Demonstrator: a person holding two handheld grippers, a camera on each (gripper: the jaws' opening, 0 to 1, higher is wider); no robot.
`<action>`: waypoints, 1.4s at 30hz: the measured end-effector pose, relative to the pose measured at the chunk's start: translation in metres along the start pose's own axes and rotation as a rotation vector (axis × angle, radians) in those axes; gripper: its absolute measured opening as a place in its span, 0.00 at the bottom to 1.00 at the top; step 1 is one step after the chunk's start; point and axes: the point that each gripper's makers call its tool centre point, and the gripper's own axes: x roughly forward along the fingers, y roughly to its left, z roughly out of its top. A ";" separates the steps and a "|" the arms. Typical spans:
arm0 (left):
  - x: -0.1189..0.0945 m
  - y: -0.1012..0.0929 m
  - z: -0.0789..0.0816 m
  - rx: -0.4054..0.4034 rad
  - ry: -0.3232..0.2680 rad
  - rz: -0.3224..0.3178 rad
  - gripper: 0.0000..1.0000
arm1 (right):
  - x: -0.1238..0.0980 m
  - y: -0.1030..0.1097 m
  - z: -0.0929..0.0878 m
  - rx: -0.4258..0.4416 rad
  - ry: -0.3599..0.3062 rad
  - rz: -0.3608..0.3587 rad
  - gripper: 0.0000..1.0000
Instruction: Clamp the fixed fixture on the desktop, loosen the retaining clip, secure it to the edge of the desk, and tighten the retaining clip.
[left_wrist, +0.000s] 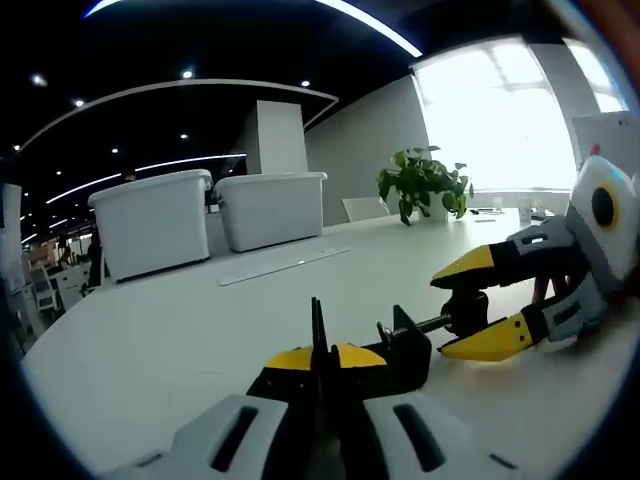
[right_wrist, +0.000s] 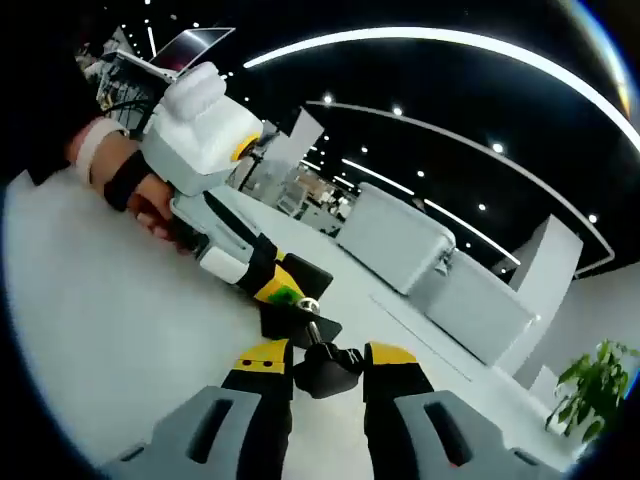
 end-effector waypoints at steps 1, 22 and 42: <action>0.000 0.000 0.000 -0.002 0.000 0.000 0.05 | -0.001 -0.001 0.001 -0.004 -0.001 -0.001 0.25; -0.003 -0.002 -0.001 0.000 0.004 0.002 0.05 | -0.005 -0.007 -0.019 0.725 0.130 0.055 0.34; 0.001 0.001 -0.002 0.001 0.003 -0.004 0.05 | -0.019 0.014 -0.006 0.994 0.135 0.106 0.24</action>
